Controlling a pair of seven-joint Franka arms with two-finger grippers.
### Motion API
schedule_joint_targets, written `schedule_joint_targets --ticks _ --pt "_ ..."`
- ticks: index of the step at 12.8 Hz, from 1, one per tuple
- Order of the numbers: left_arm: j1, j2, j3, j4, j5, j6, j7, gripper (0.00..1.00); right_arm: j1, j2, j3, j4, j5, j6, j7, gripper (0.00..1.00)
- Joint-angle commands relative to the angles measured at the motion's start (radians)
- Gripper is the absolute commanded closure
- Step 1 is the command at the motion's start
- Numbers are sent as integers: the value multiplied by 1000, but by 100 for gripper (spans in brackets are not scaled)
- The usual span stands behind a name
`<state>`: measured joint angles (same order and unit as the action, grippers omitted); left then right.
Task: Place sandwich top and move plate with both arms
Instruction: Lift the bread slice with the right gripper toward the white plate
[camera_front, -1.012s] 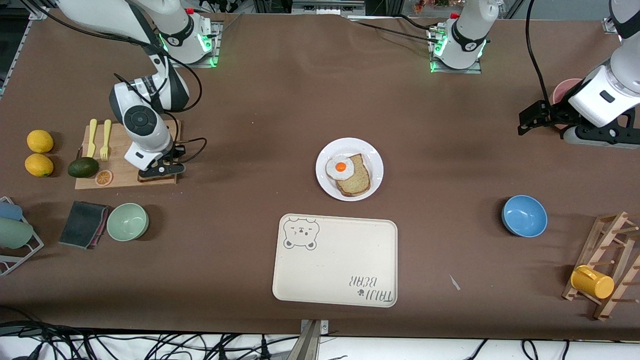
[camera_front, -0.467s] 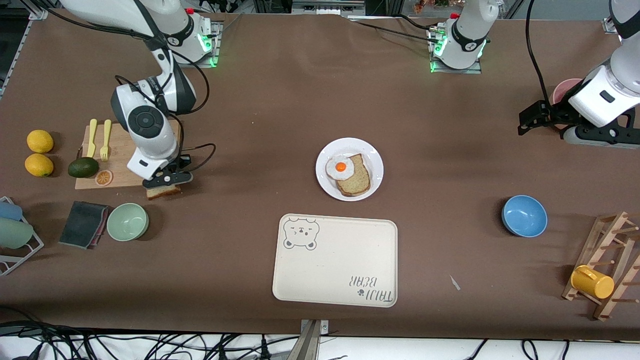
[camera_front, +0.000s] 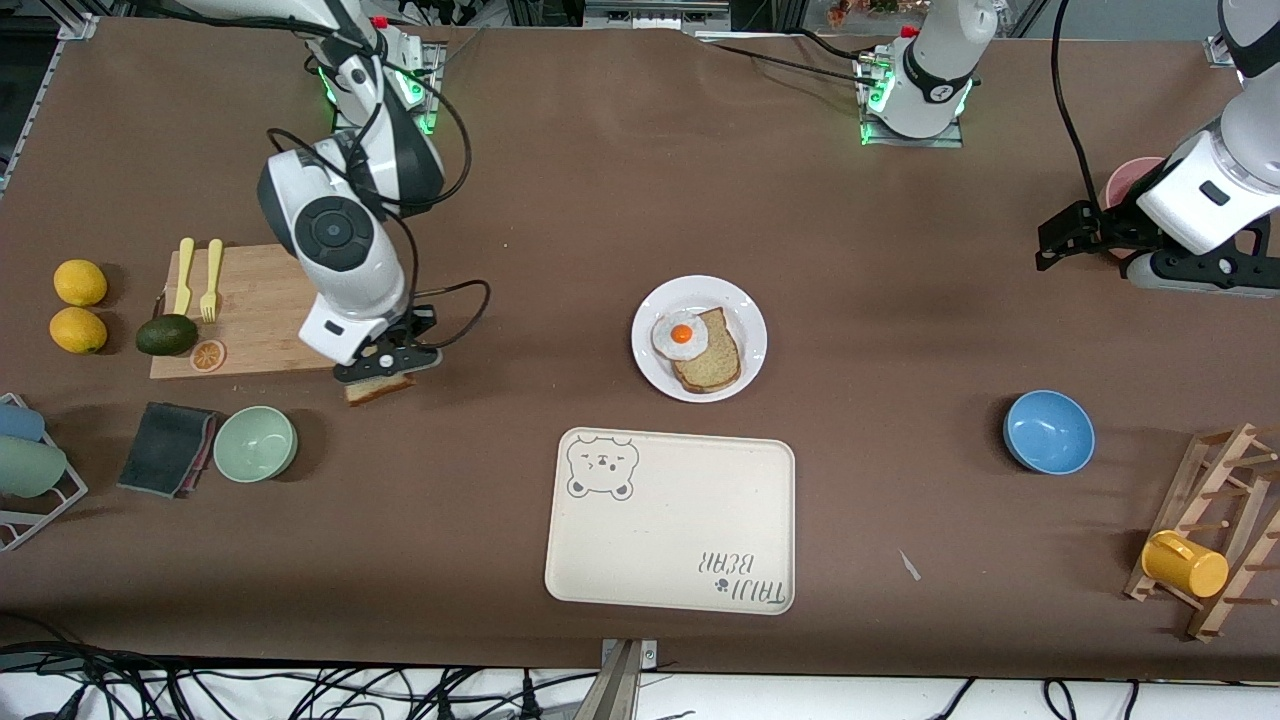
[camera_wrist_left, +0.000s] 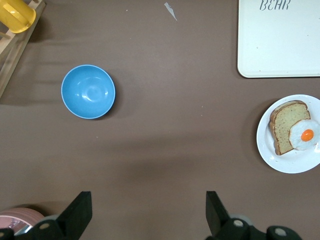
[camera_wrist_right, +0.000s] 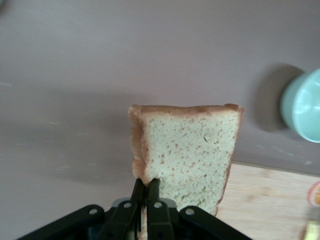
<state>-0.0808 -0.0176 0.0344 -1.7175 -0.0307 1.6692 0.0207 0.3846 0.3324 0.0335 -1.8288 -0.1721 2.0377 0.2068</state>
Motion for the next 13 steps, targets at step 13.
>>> schedule_joint_targets --ticks 13 --pt "1 5 -4 19 38 -19 -7 0 410 428 -7 690 230 -90 712 100"
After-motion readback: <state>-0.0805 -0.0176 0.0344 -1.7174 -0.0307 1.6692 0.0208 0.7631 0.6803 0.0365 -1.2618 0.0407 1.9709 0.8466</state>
